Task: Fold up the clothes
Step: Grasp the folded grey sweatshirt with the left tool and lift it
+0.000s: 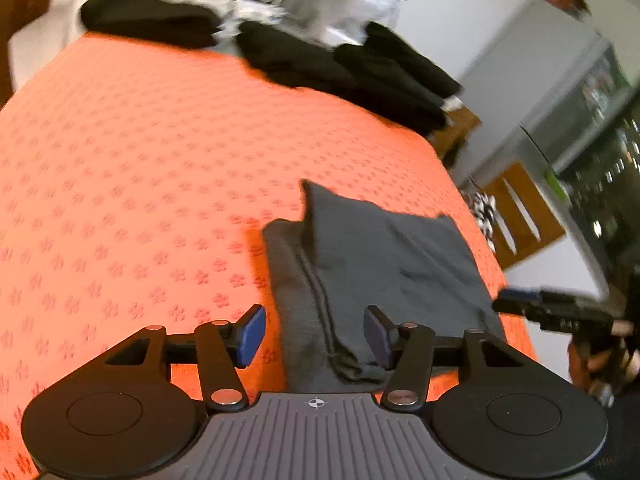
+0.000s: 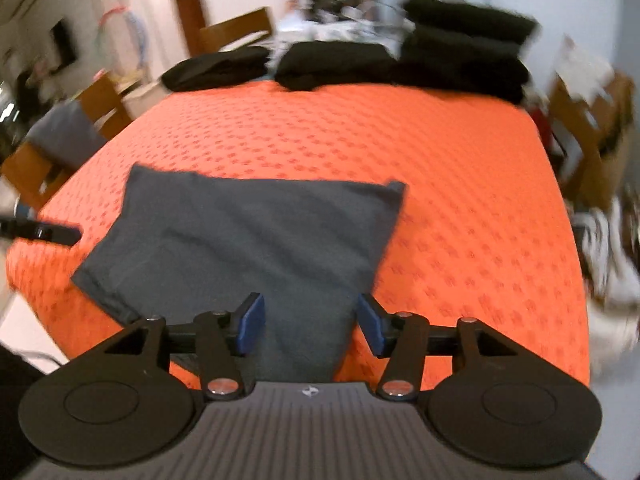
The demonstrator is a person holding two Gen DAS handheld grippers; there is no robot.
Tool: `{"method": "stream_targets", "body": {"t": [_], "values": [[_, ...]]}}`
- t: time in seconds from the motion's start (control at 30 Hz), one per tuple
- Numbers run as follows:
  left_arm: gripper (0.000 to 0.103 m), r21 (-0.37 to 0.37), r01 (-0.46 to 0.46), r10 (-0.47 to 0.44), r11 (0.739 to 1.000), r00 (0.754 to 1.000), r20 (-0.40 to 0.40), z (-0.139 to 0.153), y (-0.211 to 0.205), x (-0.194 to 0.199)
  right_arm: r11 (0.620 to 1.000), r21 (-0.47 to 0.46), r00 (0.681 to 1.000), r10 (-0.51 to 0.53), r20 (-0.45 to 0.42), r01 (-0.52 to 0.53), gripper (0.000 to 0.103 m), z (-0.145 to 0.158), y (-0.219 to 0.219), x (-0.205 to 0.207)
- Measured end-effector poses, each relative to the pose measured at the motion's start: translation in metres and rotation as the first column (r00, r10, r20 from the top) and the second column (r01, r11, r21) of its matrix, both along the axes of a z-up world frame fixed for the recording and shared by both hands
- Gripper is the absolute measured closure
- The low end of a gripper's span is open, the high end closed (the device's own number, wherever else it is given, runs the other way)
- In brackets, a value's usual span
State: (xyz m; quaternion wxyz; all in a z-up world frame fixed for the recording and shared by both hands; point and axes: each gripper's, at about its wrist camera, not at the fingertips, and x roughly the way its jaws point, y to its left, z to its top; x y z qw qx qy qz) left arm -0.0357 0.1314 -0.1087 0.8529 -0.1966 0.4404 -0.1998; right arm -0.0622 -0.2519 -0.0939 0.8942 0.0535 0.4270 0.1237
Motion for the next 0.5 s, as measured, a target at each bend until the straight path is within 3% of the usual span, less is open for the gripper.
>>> {"method": "stream_targets", "body": {"t": [0.2, 0.5], "values": [[0.042, -0.050, -0.040, 0.038, 0.998, 0.998, -0.045, -0.008, -0.012, 0.015, 0.981, 0.166, 0.991, -0.083, -0.103, 0.100, 0.035, -0.013, -0.026, 0.022], [0.036, 0.000, -0.073, 0.073, 0.997, 0.993, -0.094, -0.022, -0.034, 0.038, 0.972, 0.217, 0.979, -0.045, -0.199, 0.088, 0.035, -0.038, -0.029, 0.056]]}}
